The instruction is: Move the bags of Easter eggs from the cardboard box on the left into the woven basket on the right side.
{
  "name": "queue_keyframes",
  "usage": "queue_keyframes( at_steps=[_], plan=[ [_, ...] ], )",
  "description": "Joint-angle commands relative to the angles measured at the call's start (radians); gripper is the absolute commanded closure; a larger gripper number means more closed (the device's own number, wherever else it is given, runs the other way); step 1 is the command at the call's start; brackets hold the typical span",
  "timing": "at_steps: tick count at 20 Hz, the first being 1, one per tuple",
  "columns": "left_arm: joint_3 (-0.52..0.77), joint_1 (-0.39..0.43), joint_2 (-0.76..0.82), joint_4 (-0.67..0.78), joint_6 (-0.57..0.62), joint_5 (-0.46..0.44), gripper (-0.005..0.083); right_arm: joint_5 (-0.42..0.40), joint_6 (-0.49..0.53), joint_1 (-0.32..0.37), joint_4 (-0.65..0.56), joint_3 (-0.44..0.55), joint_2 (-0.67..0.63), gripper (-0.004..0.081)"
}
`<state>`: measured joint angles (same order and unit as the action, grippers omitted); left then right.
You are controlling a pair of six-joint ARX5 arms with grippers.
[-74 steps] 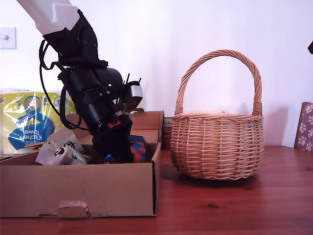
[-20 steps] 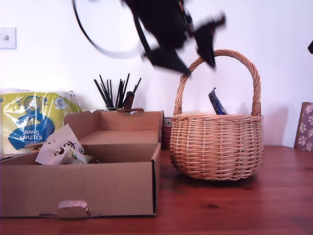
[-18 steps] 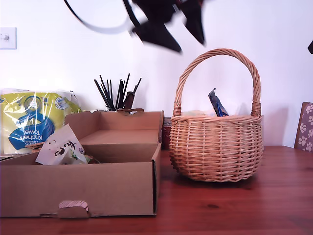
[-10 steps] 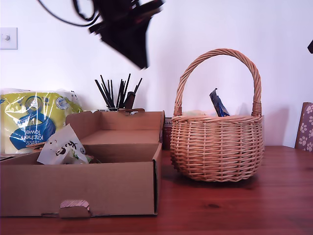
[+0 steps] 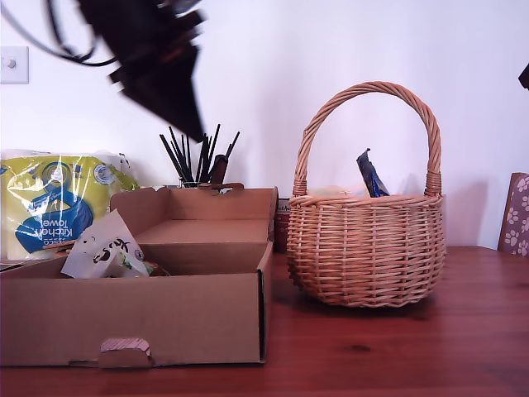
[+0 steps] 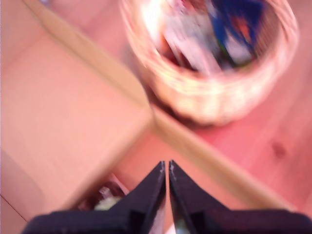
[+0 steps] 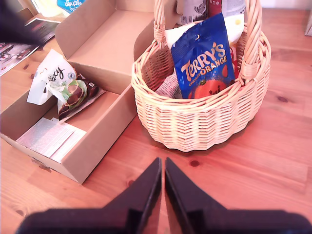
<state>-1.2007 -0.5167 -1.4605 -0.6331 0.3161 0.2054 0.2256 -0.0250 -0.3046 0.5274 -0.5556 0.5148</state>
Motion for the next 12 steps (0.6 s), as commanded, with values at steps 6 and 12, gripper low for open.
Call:
queue_keyframes(
  at_steps=[6, 12],
  plan=[
    [0.307, 0.188, 0.237, 0.047, 0.216, 0.162, 0.0737, 0.000, -0.002, -0.003, -0.006, -0.003, 0.000, 0.0782],
    [0.309, 0.130, 0.096, 0.183, 0.438, 0.159, 0.0048, 0.000, -0.002, -0.003, -0.006, -0.003, 0.000, 0.0782]
  ],
)
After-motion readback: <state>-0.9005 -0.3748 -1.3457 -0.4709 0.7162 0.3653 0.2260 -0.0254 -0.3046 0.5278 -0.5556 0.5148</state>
